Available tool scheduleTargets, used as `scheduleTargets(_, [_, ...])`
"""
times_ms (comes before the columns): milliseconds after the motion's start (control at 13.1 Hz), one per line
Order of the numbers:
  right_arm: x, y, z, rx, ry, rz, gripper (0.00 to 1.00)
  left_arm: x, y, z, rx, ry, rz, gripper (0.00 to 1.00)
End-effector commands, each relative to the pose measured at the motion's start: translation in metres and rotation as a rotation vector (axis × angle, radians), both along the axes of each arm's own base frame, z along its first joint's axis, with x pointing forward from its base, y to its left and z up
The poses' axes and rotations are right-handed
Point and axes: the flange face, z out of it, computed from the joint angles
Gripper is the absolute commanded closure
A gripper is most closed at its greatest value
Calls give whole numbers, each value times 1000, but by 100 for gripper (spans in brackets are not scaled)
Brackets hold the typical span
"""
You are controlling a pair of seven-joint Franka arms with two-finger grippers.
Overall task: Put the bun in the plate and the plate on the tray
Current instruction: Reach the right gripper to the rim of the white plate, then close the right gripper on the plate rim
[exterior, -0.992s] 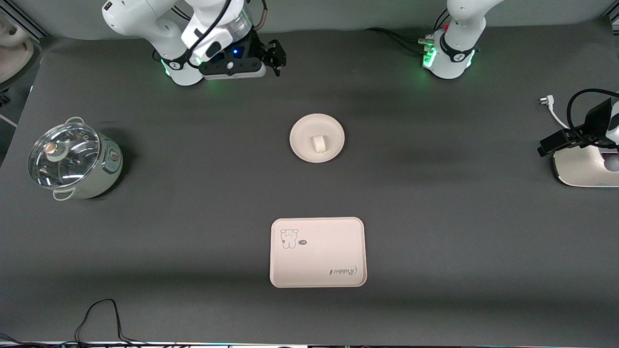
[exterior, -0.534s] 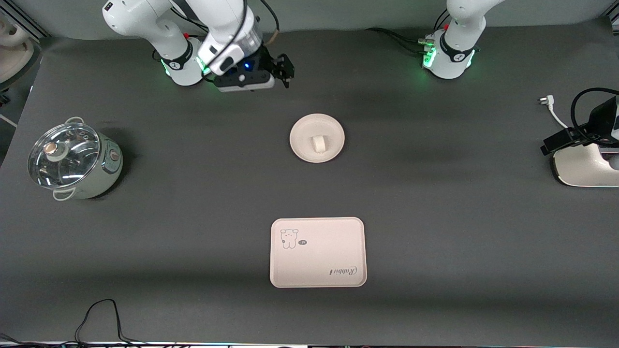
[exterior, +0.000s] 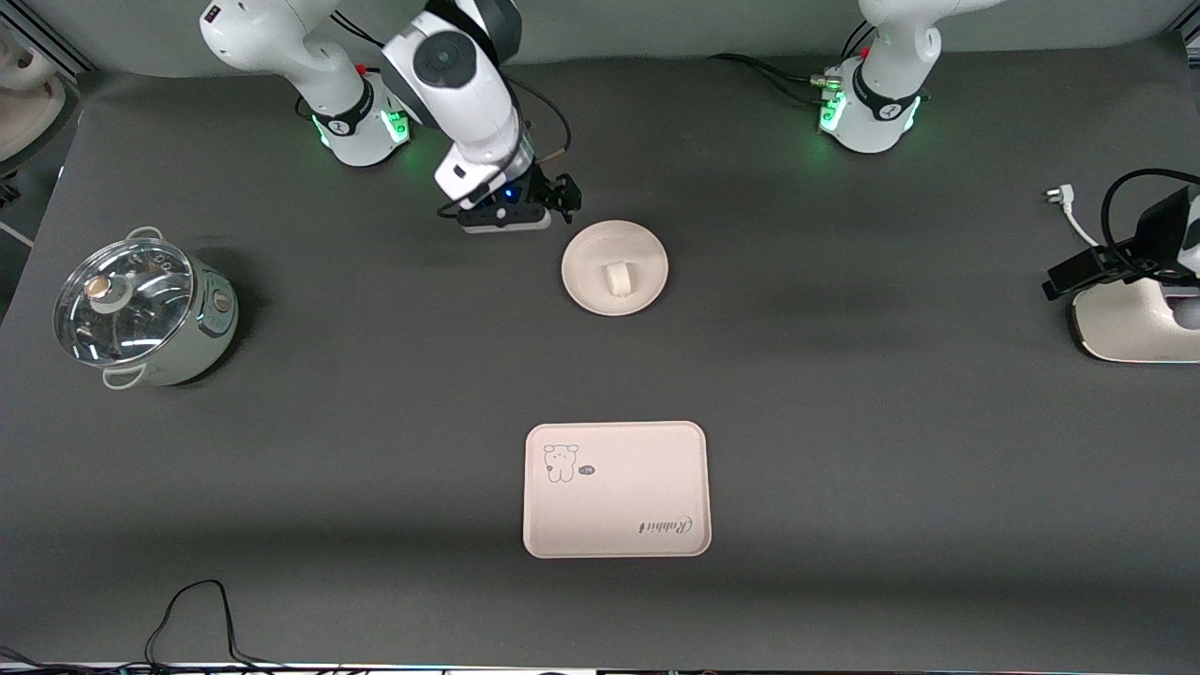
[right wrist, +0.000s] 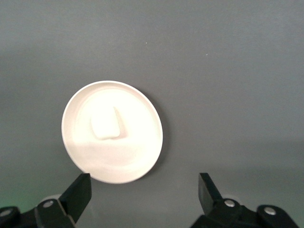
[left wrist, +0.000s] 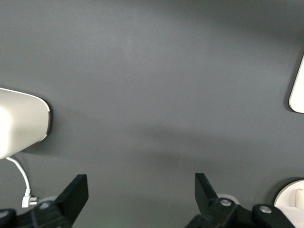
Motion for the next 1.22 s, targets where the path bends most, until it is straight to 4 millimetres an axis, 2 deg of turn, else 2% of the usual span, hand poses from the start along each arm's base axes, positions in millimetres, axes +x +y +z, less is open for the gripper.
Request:
scheduleTargets(0, [-6,11,-48,11,-22,-14,0,-9,-1,4,-5,6,-7,0])
scheduleTargets(229, [-17,-1,-96,21,-67,-19,0,-11,9,7,-3,0,2,0])
scheduleTargets(382, [-21,3,-127,22,-88,-14,0,-12,9,8,-4,0,2,0])
scheduleTargets(534, [-23,4,-149,25,-100,-34,0,-12,8,11,-4,-6,2,0])
scheduleTargets(840, [-25,3,-171,30,-115,-46,0,-14,7,14,-2,-9,-1,0])
scheduleTargets(1069, [-25,2,-170,28,-107,-52,0,-14,3,13,-3,-8,-7,0])
scheduleTargets(1145, [-24,3,-170,29,-108,-52,3,-13,2,11,-2,-9,-9,0])
